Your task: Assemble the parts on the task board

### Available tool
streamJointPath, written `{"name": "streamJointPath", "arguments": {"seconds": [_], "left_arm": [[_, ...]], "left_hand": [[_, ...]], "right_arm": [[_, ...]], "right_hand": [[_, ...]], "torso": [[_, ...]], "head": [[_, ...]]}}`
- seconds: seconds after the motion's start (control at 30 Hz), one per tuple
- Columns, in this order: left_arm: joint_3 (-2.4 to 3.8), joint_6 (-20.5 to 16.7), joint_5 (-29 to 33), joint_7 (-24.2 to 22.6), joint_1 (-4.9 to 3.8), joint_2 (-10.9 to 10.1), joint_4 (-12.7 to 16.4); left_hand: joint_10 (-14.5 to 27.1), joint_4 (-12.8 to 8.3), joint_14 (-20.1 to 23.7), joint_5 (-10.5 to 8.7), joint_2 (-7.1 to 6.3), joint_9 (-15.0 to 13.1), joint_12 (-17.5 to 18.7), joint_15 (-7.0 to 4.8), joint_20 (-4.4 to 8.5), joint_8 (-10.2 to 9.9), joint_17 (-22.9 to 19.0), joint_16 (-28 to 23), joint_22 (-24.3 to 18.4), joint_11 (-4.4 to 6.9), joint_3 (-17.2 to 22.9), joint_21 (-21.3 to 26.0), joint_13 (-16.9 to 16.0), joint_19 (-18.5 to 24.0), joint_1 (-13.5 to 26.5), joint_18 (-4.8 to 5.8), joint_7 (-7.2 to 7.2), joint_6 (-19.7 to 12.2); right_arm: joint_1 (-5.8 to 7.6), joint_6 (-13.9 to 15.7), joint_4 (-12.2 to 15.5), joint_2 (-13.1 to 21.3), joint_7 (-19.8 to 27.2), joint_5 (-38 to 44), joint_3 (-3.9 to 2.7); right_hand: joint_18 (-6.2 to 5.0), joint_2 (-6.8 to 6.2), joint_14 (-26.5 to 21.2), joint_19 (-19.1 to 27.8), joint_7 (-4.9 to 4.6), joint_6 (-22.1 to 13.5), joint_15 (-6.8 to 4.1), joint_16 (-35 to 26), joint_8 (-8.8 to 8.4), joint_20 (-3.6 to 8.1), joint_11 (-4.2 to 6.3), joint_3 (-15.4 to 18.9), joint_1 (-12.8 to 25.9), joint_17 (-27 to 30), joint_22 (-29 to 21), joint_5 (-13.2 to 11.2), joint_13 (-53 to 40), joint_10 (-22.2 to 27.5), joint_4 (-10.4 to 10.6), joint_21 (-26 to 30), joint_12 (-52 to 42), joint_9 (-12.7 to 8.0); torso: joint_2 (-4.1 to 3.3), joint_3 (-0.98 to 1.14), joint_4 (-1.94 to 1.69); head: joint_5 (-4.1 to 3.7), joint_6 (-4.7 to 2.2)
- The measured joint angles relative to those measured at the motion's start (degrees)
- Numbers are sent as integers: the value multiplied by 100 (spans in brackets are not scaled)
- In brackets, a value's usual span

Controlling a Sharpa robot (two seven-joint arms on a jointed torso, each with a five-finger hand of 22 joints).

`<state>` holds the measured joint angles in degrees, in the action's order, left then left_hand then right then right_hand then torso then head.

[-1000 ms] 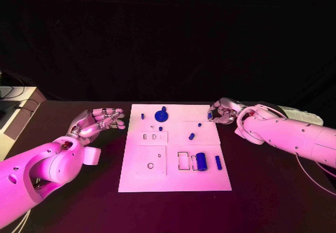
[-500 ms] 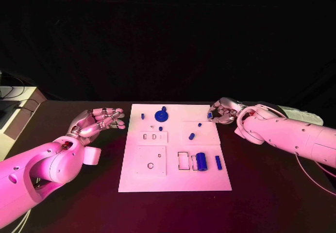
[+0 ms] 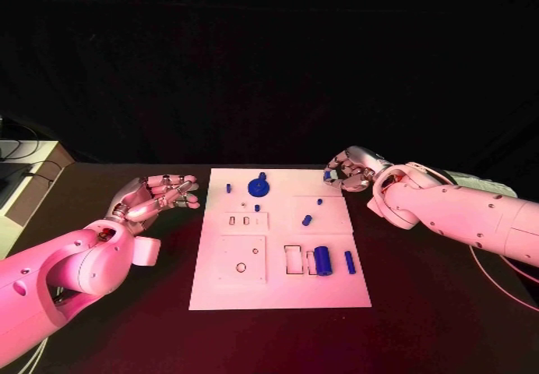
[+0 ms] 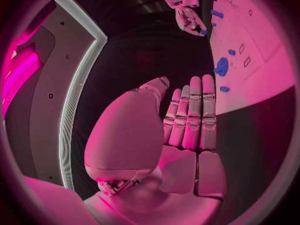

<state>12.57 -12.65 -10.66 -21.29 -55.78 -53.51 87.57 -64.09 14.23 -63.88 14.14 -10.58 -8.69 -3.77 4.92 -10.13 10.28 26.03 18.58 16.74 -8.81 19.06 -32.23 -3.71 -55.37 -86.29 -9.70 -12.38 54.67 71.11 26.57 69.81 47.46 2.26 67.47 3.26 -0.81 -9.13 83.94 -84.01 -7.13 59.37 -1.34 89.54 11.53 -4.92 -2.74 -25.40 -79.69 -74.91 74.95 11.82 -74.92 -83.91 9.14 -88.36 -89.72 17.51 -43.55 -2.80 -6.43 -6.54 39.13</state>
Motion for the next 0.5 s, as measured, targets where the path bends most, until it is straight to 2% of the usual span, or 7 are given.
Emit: {"name": "streamJointPath", "arguments": {"seconds": [0.2,0.4,0.5], "left_arm": [[0,0,0,0,0,-2,-2],[1,-3,0,-3,0,-2,-1],[2,-5,0,-3,-1,8,-1]], "left_hand": [[0,0,0,0,0,0,0,0,0,0,12,0,12,0,0,-27,0,0,0,0,0,0],[0,0,0,0,0,0,0,0,-22,0,19,0,18,0,0,-27,0,22,0,0,0,0],[0,16,0,0,0,1,0,0,-22,0,18,0,18,0,16,-27,0,22,0,0,0,0]], "right_arm": [[63,347,597,-53,-283,23,-3],[24,515,1219,-202,-740,188,66],[-6,564,1383,-261,-949,276,98]], "right_hand": [[0,-2,0,0,1,0,0,0,1,41,0,-12,-1,0,0,-18,1,0,-48,0,0,0],[0,-25,0,0,2,1,1,0,3,41,0,-15,19,0,-1,-75,1,0,-64,61,0,0],[0,-43,0,0,2,2,1,0,68,41,0,-29,37,0,-1,-15,1,0,-79,67,0,0]], "torso": [[2,-8,8],[-1,-3,20],[0,-5,19]], "head": [[-7,-29],[2,-30],[2,-20]]}}
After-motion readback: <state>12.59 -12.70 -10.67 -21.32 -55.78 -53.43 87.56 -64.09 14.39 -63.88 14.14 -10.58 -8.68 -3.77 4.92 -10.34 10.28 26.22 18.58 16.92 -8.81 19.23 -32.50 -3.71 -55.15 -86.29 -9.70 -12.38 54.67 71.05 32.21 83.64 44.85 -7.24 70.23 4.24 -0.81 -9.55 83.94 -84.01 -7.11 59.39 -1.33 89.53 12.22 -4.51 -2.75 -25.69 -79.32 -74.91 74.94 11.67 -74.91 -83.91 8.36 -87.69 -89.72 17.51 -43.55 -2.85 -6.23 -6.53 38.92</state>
